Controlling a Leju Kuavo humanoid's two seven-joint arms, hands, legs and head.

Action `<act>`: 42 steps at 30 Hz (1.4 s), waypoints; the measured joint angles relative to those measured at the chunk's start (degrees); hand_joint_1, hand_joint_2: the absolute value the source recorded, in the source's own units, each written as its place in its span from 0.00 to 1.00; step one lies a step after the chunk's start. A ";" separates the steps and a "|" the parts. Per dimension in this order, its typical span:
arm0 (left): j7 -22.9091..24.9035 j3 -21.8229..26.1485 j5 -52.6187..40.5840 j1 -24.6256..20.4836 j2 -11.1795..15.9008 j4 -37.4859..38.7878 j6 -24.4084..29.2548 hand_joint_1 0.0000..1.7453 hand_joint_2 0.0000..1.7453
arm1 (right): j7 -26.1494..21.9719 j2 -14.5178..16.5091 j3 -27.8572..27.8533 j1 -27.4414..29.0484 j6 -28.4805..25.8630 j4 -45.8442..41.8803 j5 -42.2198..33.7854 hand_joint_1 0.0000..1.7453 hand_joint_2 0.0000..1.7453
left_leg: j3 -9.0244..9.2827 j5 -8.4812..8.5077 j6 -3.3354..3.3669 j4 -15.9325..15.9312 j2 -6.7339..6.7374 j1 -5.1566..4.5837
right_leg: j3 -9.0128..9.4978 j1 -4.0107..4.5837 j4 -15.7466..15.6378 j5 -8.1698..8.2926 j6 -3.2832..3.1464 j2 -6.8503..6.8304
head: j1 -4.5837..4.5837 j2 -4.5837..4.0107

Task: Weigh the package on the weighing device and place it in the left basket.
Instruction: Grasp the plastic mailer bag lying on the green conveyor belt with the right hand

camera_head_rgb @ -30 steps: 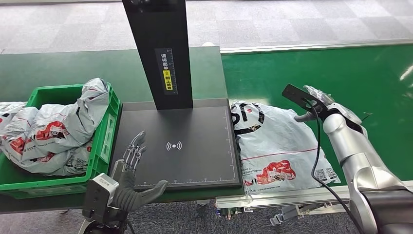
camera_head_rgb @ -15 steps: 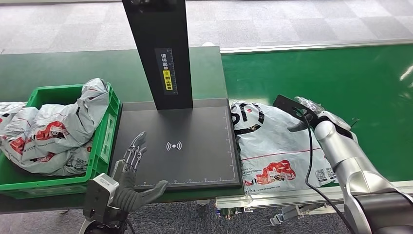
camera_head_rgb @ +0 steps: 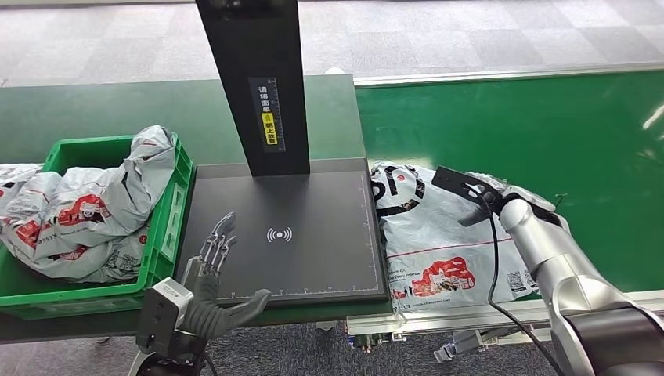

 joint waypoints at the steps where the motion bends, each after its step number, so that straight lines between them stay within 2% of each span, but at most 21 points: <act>1: -0.01 0.02 0.00 0.02 0.00 0.00 0.13 0.00 1.00 | -0.28 0.22 0.36 0.11 -0.03 0.15 -0.02 0.00 1.00 | 0.00 0.00 0.00 0.00 0.00 0.00 | 0.00 0.00 0.00 0.00 0.00 0.00 | 0.00 0.00; 6: 0.00 0.17 -0.10 0.20 0.00 0.00 0.19 0.00 1.00 | -2.03 1.14 2.08 2.05 0.47 0.41 -0.93 0.00 1.00 | 0.01 0.00 0.00 0.00 0.00 0.01 | 0.00 0.01 0.00 0.00 0.00 -0.01 | 0.01 0.00; 12: 0.07 0.21 -0.29 -0.02 0.00 0.04 -0.43 0.00 1.00 | -4.09 0.61 3.87 5.91 2.76 -1.16 -3.98 0.00 1.00 | 0.01 -0.01 0.00 0.01 0.00 0.01 | 0.00 0.00 -0.01 0.00 0.00 0.00 | -0.01 0.00; 24: 0.55 0.22 -1.07 -0.78 -0.07 0.09 -1.74 0.00 1.00 | -4.72 -0.01 7.33 9.73 4.43 -4.88 -6.98 0.00 1.00 | 0.14 -0.01 -0.01 0.00 0.02 0.02 | 0.09 0.02 -0.01 0.00 0.00 0.02 | 0.00 0.00; 40: 0.69 -0.04 -1.14 -0.94 -0.07 0.11 -1.83 0.00 1.00 | -4.19 -2.45 11.11 11.93 5.68 -9.53 -10.06 0.00 1.00 | 0.17 -0.01 -0.01 0.00 0.03 0.02 | 0.12 0.01 -0.02 0.00 0.00 0.02 | 0.01 0.00; 41: 0.72 -0.04 -1.14 -0.95 -0.07 0.11 -1.84 0.00 1.00 | -4.15 -2.49 11.16 12.06 5.60 -9.69 -10.08 0.05 1.00 | 0.17 -0.01 -0.01 0.00 0.03 0.02 | 0.12 0.01 -0.02 0.00 0.00 0.02 | 0.01 0.00; 42: 0.75 -0.05 -1.14 -0.96 -0.07 0.11 -1.86 0.00 1.00 | -4.12 -2.55 11.22 12.20 5.52 -9.88 -10.09 0.30 1.00 | 0.18 -0.01 -0.01 0.00 0.03 0.02 | 0.12 0.01 -0.02 0.00 0.00 0.03 | 0.00 0.00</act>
